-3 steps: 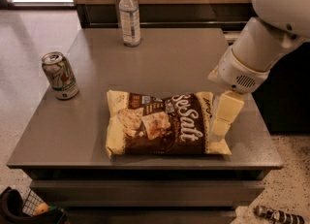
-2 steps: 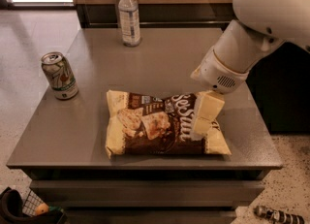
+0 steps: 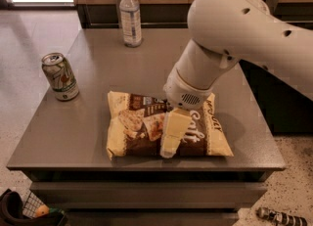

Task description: Move brown chip bag near blue plastic bottle

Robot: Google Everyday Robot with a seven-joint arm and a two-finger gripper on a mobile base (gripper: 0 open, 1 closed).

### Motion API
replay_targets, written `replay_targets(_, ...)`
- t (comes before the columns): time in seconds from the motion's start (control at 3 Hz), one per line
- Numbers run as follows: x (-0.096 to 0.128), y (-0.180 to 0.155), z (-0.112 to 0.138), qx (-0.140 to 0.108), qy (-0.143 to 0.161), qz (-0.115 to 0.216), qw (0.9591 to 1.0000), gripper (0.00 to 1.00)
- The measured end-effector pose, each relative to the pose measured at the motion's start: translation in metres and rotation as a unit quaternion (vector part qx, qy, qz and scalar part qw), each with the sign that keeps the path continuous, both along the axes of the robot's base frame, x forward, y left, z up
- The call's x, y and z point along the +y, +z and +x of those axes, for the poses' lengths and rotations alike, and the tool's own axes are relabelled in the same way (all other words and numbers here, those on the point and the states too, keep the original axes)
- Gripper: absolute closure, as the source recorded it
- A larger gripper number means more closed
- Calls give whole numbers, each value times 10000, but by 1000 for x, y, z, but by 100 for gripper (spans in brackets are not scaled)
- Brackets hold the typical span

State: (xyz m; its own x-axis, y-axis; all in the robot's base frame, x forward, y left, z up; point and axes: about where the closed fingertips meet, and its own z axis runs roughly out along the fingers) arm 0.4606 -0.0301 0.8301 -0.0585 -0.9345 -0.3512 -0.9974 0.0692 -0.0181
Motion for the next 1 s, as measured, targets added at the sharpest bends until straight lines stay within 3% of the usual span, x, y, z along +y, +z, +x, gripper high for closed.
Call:
replay_targets(0.33,5,-29,-8,315,150,-413,9985,0)
replay_targets(0.67,5,-29,-10,316,165,-447,9984,31)
replay_targets(1.0,5,-25,-10,315,165,-447,9984,56)
